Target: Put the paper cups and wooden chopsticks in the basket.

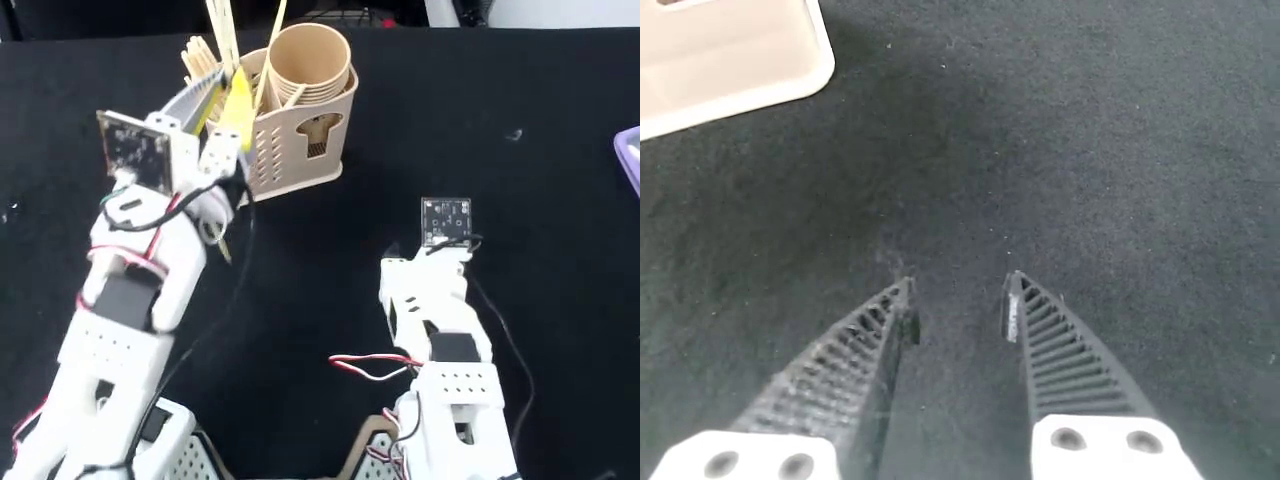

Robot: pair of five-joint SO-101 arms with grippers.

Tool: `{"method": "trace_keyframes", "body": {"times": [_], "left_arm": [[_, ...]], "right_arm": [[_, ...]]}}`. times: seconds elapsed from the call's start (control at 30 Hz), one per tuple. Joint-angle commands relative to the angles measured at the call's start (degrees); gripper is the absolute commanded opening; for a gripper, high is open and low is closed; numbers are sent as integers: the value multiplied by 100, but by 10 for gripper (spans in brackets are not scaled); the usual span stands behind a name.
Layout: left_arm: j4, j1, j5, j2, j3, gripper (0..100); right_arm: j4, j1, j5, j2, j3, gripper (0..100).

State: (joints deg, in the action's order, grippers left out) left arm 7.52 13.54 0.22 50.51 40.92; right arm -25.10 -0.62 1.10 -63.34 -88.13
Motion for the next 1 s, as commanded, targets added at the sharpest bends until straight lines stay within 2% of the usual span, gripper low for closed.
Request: {"method": "trace_keyframes", "body": {"times": [0.0, 0.4, 0.5, 0.67, 0.87, 0.97], "left_arm": [[-905, -48, 62, -571, -462, 30], [-993, -435, 70, -3182, -2158, 30], [-993, -444, 378, -3640, -2246, 32], [-993, -673, 1099, -3780, -2220, 33], [-985, -980, 1319, -3789, -1859, 35], [-703, -1007, 1319, -3754, -1842, 96]], "right_arm": [[149, -62, -26, -127, 189, 149], [149, -62, -35, -127, 198, 149], [149, -62, -44, -127, 198, 149], [149, -62, -44, -127, 207, 149], [149, -62, -53, -127, 207, 149], [149, -62, -53, -127, 207, 149]]}}
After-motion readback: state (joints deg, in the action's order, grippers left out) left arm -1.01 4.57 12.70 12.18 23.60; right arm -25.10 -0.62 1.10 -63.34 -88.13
